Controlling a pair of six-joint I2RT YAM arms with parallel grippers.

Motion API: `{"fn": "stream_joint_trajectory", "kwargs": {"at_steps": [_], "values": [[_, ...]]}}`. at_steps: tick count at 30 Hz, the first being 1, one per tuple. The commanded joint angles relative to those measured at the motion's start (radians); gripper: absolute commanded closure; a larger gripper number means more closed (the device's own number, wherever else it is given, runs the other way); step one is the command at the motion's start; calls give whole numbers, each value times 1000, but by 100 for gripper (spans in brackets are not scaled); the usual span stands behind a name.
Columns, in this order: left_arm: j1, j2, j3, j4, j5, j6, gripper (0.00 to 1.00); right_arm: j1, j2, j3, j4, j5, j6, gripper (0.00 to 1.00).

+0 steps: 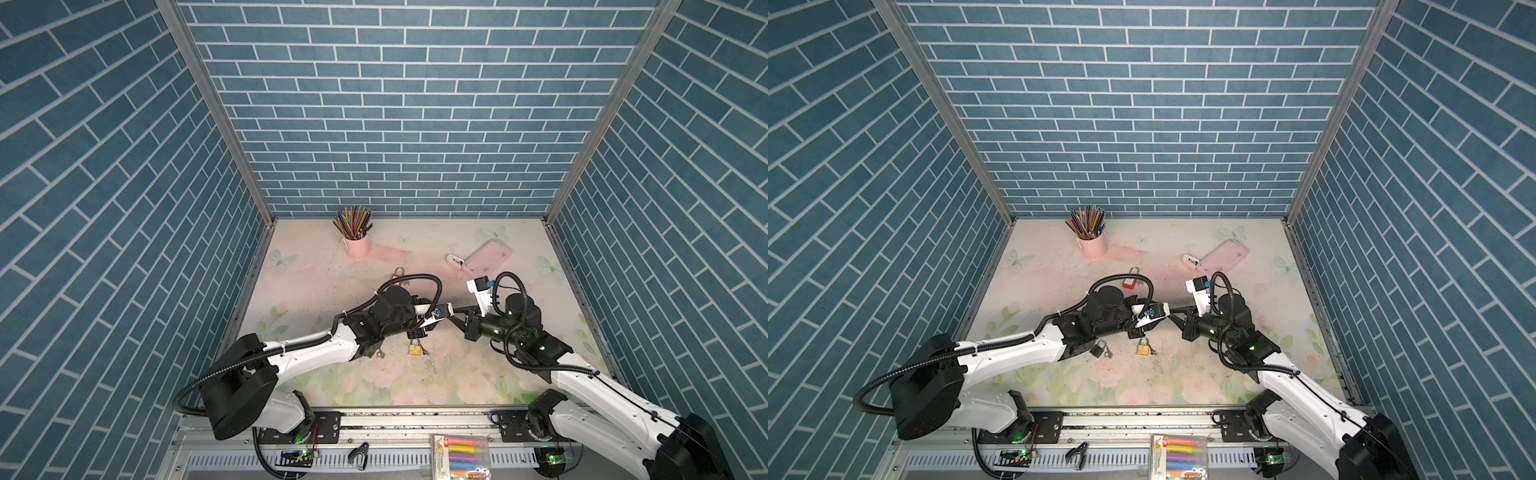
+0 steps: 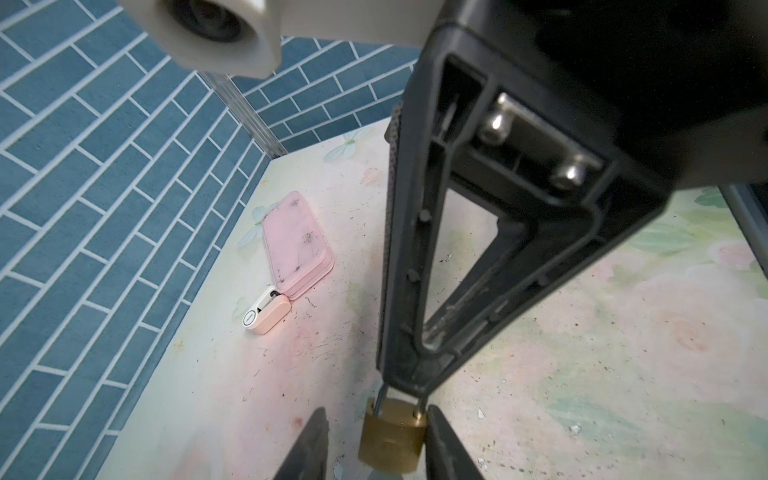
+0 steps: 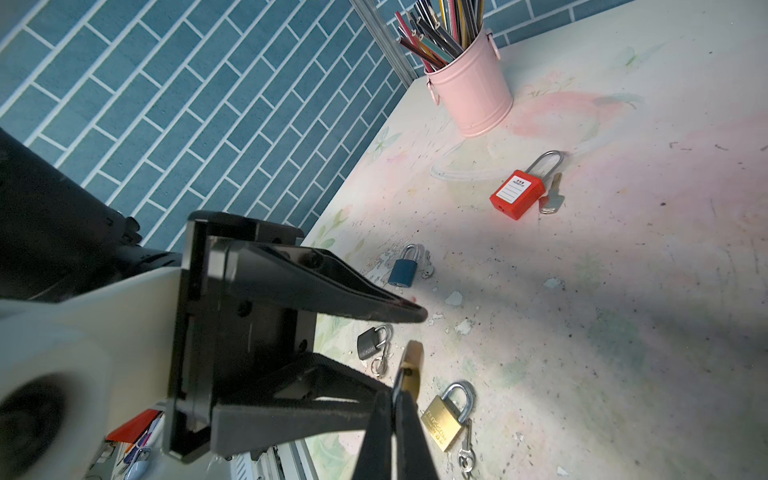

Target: Lock with the key

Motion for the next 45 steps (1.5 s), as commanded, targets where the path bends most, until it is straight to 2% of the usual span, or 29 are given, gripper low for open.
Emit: {"fn": "stream_joint_trajectory", "kwargs": {"at_steps": [1, 13, 26, 33, 38, 45], "values": [[2, -26, -3, 177, -120, 12, 60, 13, -15, -24, -82, -94, 37, 100], [-35, -53, -43, 209, -213, 6, 51, -27, -55, -49, -41, -86, 97, 100], [-58, -83, -43, 111, -242, 135, 45, -113, -53, -70, 16, -150, 183, 100], [-61, -93, -43, 84, -219, 119, 44, -155, -57, -58, -13, -170, 175, 100], [-59, -94, -30, 9, -162, 103, 43, -178, -54, -27, -74, -171, 102, 100], [-59, -67, 28, -106, -116, 84, 43, -182, -43, 22, -100, -252, 68, 100]]}}
